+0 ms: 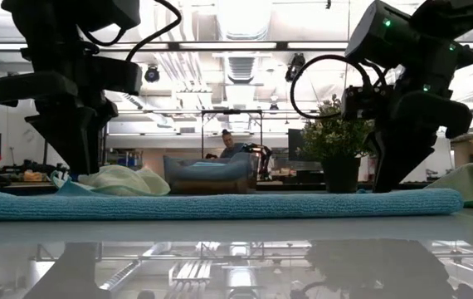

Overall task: Fold microfiber towels
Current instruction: Fold the blue microfiber towel

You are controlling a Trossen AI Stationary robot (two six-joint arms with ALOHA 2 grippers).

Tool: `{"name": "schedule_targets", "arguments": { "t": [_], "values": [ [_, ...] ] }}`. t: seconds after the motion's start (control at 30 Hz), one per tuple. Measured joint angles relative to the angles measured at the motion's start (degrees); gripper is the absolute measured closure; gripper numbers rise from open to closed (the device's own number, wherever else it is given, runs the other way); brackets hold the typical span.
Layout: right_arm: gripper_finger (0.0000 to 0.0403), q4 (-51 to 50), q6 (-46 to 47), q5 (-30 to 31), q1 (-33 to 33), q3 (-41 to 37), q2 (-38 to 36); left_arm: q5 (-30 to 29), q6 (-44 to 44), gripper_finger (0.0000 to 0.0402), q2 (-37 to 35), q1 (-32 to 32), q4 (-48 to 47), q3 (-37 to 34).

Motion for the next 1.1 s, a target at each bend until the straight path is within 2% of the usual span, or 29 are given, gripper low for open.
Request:
{"name": "schedule_targets", "arguments": {
  "t": [0.37,0.47,0.57,0.87,0.97,1.1],
  "values": [
    [0.0394,-2.71,1.66,0.26,0.0,1.15,-1.37,0.02,0.0,0.0258,0.03,0.0,0.03,-0.08],
    [0.0383,-2.73,2.59,0.16,0.0,1.09,-1.14,0.02,0.0,0.0258,0.42,-0.01,0.15,-0.36],
    [0.0352,-2.71,3.11,0.0,-0.13,1.07,-1.14,0.02,-0.02,0.0258,0.42,0.0,1.62,-1.03],
    [0.0222,-2.27,2.8,0.62,-0.28,0.68,0.08,0.06,-0.04,0.0258,0.42,-0.02,4.75,-3.72],
    [0.0198,-1.55,2.54,0.61,-0.28,0.68,1.67,0.06,-0.02,0.0258,0.37,-0.02,5.05,-3.93],
    [0.0191,0.53,1.89,0.68,-0.26,0.81,3.28,0.07,-0.02,0.0258,0.37,-0.01,5.44,-3.96]
  ]
}}
